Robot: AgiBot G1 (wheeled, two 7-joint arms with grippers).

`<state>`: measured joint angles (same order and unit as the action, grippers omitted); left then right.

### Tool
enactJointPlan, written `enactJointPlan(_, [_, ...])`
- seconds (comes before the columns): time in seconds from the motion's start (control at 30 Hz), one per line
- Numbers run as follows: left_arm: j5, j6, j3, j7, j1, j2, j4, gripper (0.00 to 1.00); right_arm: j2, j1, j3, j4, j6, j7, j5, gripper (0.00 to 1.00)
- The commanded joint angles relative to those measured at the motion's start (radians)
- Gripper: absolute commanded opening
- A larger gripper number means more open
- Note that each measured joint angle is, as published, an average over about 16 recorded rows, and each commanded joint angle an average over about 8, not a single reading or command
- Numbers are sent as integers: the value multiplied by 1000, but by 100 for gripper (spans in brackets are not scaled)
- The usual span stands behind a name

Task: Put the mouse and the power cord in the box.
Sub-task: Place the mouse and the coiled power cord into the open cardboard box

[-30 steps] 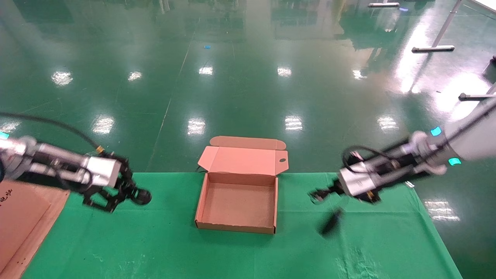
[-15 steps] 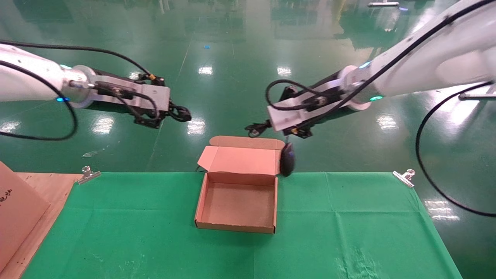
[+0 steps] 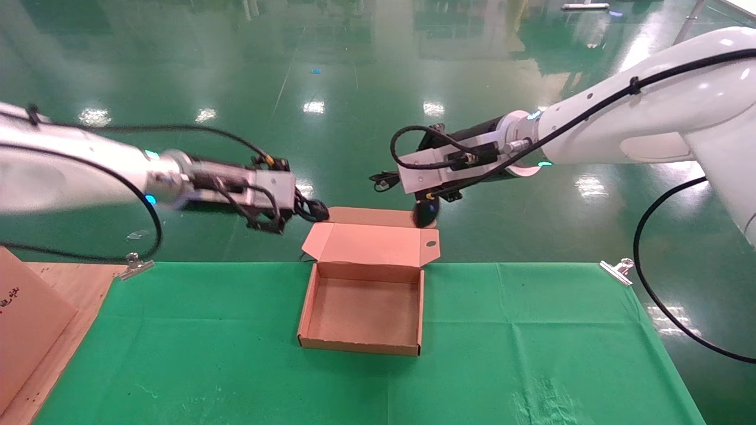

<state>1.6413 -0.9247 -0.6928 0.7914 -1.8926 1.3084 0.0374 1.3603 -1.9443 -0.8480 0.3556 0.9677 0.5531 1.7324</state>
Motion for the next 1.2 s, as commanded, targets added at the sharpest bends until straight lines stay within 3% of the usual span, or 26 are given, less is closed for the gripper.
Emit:
enactJointPlan(0.03, [-17, 11, 12, 12, 32, 8, -8, 0, -2, 2, -17, -5, -10, -9, -6, 0])
enactJointPlan(0.23, [-117, 145, 70, 93, 191, 50, 84, 0, -9, -20, -40, -42, 20, -9, -24, 0])
enactJointPlan(0.4, [-234, 151, 112, 139, 308, 57, 182, 0, -14, -40, -47, -71, 71, 5, -44, 0])
enactJointPlan(0.73, [-252, 187, 2, 204, 407, 61, 243, 1, -19, -53, -47, -136, 138, 60, -80, 0])
enactJointPlan(0.8, [-258, 207, -20, 204, 412, 61, 252, 16, -18, -52, -46, -147, 138, 70, -86, 0])
enactJointPlan(1.0, [-292, 245, -70, 199, 414, 59, 267, 90, -15, -46, -45, -167, 141, 96, -101, 0])
enactJointPlan(1.03, [-298, 248, -78, 198, 414, 59, 268, 98, -15, -45, -45, -168, 143, 99, -104, 0])
enactJointPlan(1.2, [-329, 258, -113, 195, 411, 58, 269, 100, -13, -46, -47, -171, 166, 107, -116, 0])
